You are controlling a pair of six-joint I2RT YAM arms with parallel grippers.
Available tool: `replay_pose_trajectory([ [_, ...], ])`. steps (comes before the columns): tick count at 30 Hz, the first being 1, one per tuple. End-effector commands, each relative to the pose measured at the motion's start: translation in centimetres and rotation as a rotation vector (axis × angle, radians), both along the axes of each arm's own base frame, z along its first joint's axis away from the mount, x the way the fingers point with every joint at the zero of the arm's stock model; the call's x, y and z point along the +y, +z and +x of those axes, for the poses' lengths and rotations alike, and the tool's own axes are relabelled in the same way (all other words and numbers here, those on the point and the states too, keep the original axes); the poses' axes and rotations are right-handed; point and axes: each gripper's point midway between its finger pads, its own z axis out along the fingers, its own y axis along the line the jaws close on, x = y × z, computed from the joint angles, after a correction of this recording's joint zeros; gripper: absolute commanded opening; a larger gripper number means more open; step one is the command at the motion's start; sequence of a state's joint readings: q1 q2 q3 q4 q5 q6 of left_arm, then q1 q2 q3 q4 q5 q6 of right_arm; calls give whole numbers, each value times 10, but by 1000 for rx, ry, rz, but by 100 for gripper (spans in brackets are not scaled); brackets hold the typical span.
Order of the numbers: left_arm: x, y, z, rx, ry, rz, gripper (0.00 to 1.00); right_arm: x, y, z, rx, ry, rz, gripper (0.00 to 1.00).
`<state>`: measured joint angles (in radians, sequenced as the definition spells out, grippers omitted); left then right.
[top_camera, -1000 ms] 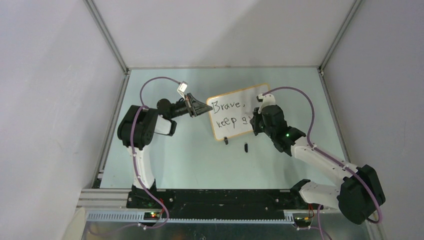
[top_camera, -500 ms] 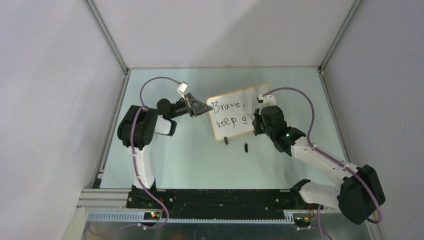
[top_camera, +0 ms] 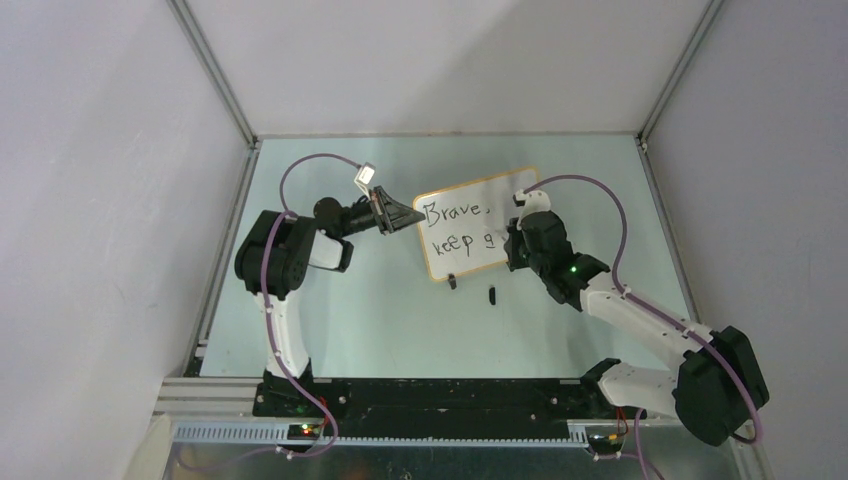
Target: Write a sentence on the whiteboard
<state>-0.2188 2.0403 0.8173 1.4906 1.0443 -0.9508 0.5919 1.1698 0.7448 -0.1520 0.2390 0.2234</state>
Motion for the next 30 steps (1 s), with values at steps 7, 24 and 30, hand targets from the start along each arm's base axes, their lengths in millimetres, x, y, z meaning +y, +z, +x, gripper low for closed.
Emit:
replay_pose_trajectory([
  [7, -4, 7, -19, -74, -80, 16, 0, -2, 8, 10, -38, -18, -4, 0],
  [24, -4, 7, -19, -74, -81, 16, 0, 0, 8, 15, -32, -18, 5, 0],
  [30, -4, 7, -19, -74, -79, 16, 0, 2, 10, 17, -34, -12, 11, 0],
])
